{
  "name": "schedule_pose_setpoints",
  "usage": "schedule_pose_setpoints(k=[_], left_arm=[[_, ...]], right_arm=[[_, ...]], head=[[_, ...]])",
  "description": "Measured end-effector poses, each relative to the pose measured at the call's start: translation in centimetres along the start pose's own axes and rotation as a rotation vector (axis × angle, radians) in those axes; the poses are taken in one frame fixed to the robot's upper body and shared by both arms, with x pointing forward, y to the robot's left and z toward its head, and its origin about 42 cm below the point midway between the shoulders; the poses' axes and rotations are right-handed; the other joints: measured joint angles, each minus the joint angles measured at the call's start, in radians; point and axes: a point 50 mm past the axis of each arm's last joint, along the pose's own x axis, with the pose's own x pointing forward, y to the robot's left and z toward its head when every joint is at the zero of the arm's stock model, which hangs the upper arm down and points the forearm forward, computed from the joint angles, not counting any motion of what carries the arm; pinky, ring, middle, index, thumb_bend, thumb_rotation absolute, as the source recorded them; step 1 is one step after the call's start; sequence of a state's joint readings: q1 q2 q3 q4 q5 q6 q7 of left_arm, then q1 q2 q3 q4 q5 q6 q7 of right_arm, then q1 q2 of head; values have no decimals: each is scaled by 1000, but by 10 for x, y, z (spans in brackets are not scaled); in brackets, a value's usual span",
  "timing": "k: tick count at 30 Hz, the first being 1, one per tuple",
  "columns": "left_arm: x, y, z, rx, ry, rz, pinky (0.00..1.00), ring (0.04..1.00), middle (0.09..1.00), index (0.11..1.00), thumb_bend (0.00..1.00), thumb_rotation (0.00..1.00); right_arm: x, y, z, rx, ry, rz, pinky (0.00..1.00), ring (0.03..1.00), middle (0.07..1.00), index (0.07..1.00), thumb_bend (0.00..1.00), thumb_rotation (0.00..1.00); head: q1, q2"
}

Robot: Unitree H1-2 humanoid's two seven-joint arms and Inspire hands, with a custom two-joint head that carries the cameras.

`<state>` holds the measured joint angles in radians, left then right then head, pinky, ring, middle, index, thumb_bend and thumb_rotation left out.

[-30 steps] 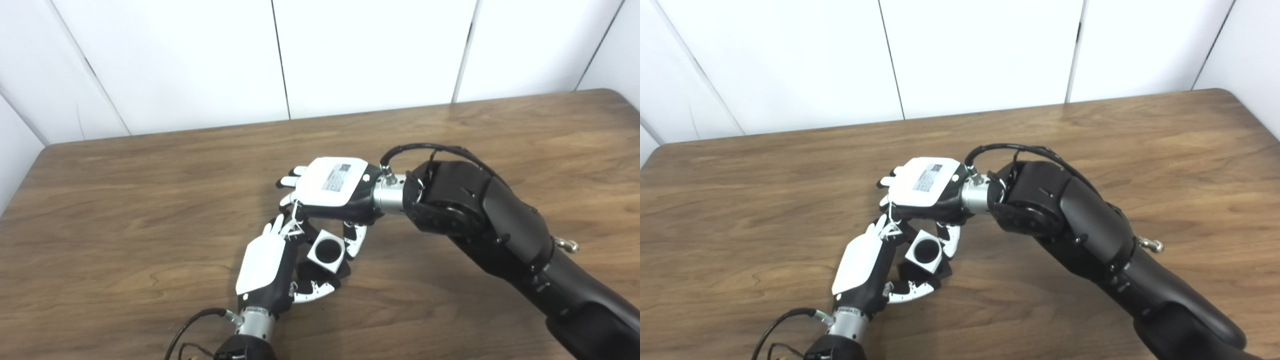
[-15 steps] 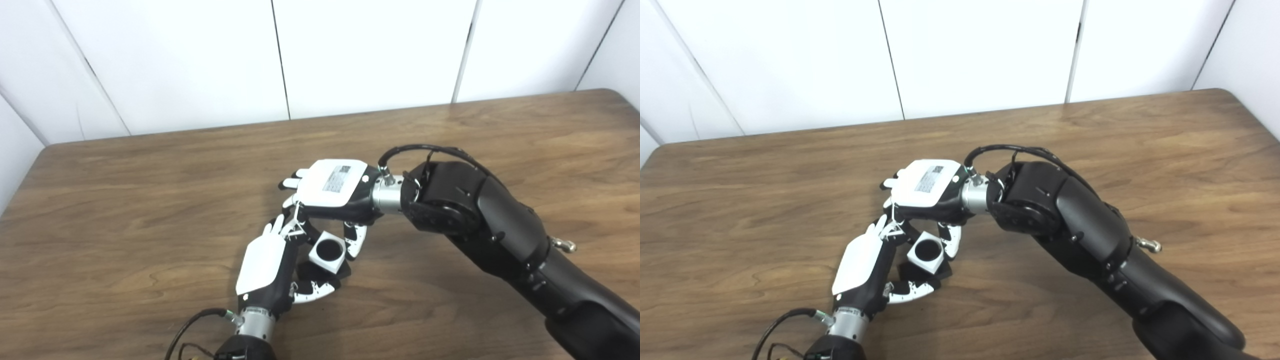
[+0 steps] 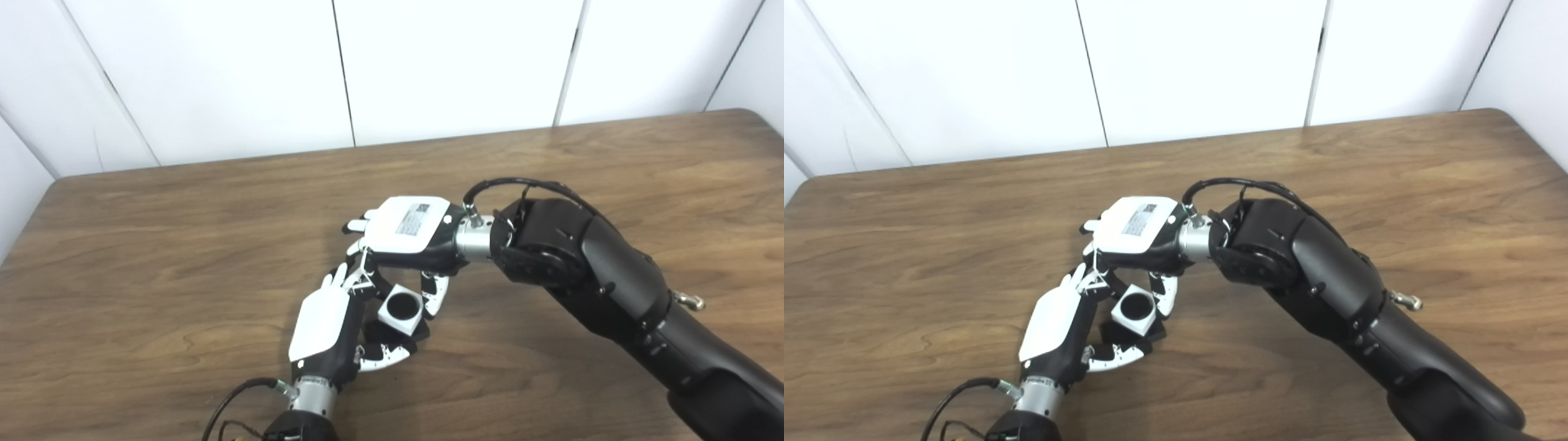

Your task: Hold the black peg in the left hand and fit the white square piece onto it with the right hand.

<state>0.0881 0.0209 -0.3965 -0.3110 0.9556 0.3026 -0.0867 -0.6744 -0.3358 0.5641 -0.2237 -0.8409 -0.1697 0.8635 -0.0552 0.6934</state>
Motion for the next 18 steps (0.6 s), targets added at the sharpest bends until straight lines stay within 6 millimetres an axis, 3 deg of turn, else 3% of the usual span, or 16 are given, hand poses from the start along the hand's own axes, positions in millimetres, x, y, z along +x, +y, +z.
schedule_pose_setpoints(k=[4,5,6,8,18], left_arm=[[0,0,1,25,-3,13,1000,997,902,495,521,73],[0,0,2,28,-4,14,1000,996,901,528,577,96],[0,0,2,34,-4,16,1000,995,901,607,707,150],[0,0,2,40,-4,18,1000,995,902,671,784,186],[1,-4,-2,67,26,7,1000,995,916,785,848,249]], right_arm=[[-2,3,-5,2,24,21,982,1000,890,664,927,265],[-3,3,-7,2,28,26,984,1000,891,665,939,279],[-3,3,-8,2,32,30,985,1000,892,666,951,292],[-4,4,-9,3,36,34,988,1000,894,668,968,306],[-6,2,-12,14,47,44,984,1000,895,677,1000,326]], head=[[2,-2],[3,-2],[3,-2],[2,-2],[6,-3]])
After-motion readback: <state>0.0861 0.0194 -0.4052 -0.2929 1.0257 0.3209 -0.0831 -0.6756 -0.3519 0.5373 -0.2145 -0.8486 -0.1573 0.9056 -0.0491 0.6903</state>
